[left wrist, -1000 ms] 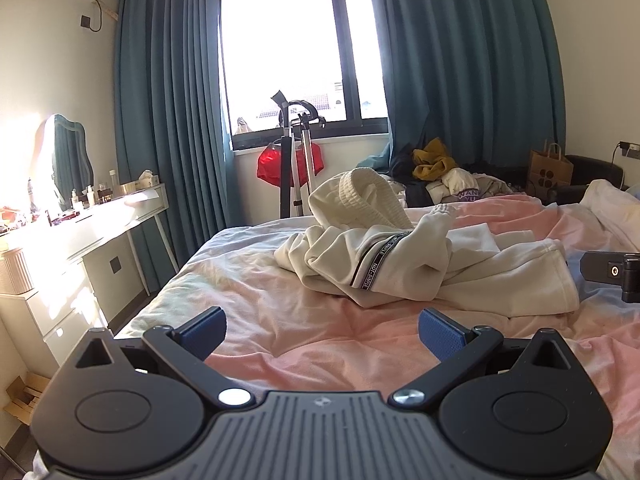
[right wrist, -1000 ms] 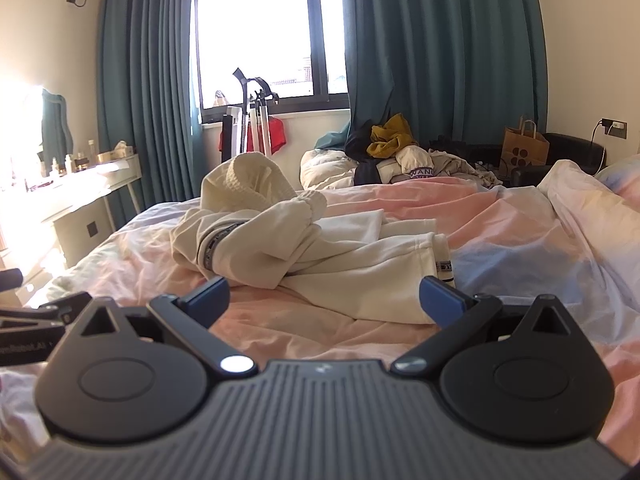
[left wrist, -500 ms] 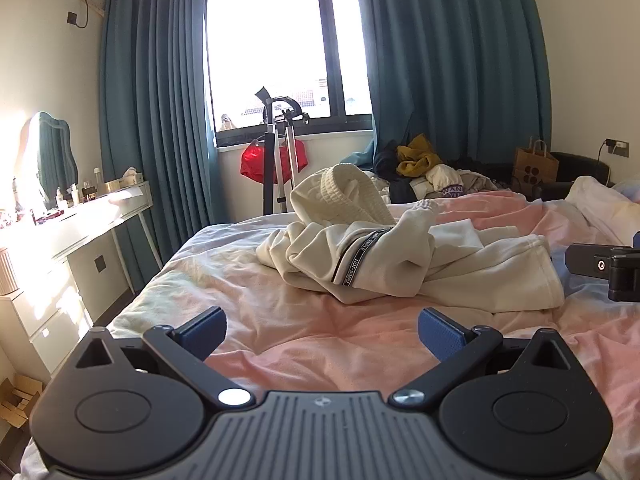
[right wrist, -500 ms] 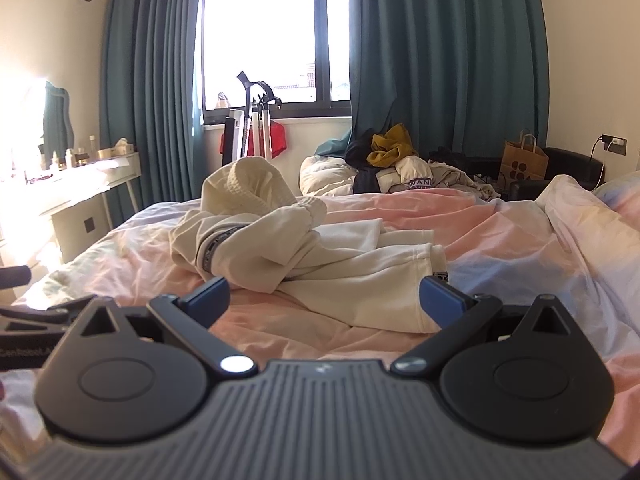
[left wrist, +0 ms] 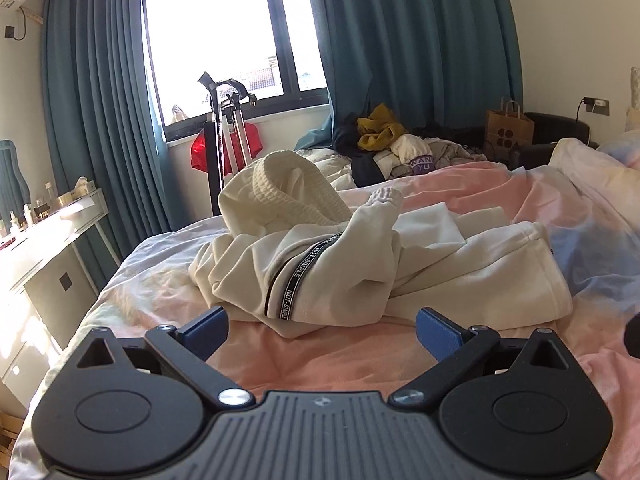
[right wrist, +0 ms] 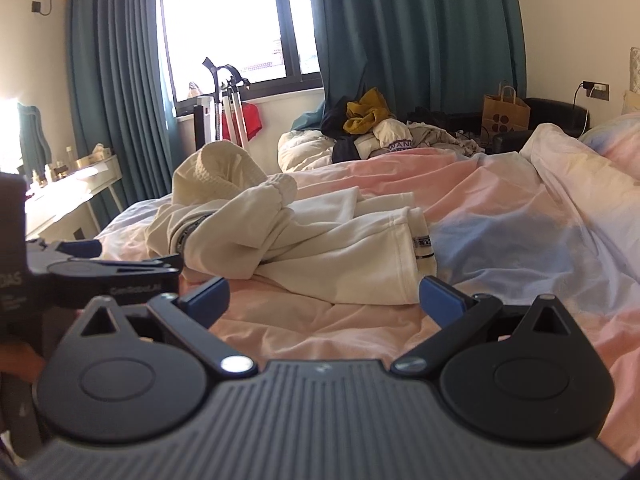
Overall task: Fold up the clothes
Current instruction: 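Grasp the sweatpants leg cuff with the left gripper and lift it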
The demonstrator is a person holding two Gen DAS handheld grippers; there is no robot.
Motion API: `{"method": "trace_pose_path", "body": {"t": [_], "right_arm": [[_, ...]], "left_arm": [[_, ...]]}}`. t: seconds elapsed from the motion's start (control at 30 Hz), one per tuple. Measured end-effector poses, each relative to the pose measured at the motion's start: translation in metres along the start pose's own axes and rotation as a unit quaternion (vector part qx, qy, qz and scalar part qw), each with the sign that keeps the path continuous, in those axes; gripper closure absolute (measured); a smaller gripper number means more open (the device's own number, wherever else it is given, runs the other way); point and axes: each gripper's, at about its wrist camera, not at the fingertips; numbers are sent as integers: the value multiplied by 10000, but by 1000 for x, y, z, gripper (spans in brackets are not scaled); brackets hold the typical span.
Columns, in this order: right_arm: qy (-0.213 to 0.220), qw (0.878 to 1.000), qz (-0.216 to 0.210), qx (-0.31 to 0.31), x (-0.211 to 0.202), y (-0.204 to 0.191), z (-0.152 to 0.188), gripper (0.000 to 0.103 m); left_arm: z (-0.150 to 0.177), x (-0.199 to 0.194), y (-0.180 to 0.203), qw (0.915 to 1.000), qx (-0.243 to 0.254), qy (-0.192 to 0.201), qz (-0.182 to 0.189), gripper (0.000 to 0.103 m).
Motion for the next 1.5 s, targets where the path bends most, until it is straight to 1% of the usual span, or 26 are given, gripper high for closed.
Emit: {"method": "trace_pose_path", "body": {"t": [0.1,0.3,0.47,0.53,0.57,0.6,0.63,0.67,0.7,0.73,0.77,0.8,0.87,0.9,0.97,1.07,1.17,1.27,1.33,1.43,1.5], "right_arm": [[-93,9998,61,180,16,11,-1,0],[-440,9968,83,658,50,31,5,0],[-581,9938,131,943,72,42,16,0],[-718,9921,118,1027,83,46,20,0],[-726,9915,125,1076,87,46,22,0],[-733,9909,132,1125,91,47,23,0],[-736,9903,141,1167,95,48,25,0],[-715,9904,161,1176,97,48,26,0],[-696,9903,172,1194,99,48,26,0],[-687,9897,142,1248,101,49,27,0],[-676,9888,112,1324,101,50,27,0],[-673,9876,87,1415,102,52,28,0],[-658,9854,38,1573,102,56,28,0],[-643,9845,14,1634,101,57,28,0],[-563,9841,-15,1684,96,58,26,0],[-367,9846,-74,1706,85,59,22,0],[-175,9866,-153,1614,71,54,17,0],[-57,9868,-237,1603,60,52,13,0],[-52,9857,-317,1654,55,52,11,0],[-100,9833,-426,1766,49,53,11,0],[-171,9803,-534,1894,46,54,12,0]], "left_arm": [[-10,37,9,9999,94,-84,-53,3],[-32,115,29,9990,367,-179,-196,3],[-41,185,43,9970,646,-274,-338,7],[-42,209,49,9955,802,-278,-413,8],[-40,217,52,9944,906,-296,-454,12],[-39,224,55,9932,1010,-314,-495,27],[-38,232,58,9918,1112,-332,-536,38],[-38,236,57,9923,1049,-370,-543,53],[-39,239,55,9928,985,-407,-549,63],[-42,240,52,9938,857,-424,-564,68],[-46,237,47,9946,755,-474,-534,77],[-49,235,43,9952,653,-524,-503,83],[-59,220,29,9972,388,-529,-368,88],[-64,207,23,9981,278,-444,-326,89],[-75,182,10,9993,57,-273,-241,89],[-91,129,-12,9994,-207,110,-247,90],[-101,77,-33,9977,-452,433,-259,90],[-105,36,-57,9948,-796,596,-223,90],[-102,17,-71,9926,-1015,615,-247,91],[-88,-5,-94,9882,-1324,696,-323,91],[-70,-20,-122,9812,-1720,760,-442,91]]}}
Point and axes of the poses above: each gripper's, at about its wrist camera, not at the fingertips, and x roughly the way its jaws point, y to its right, z to its underside, and after that the axes turned 4 degrees about z, right-handed
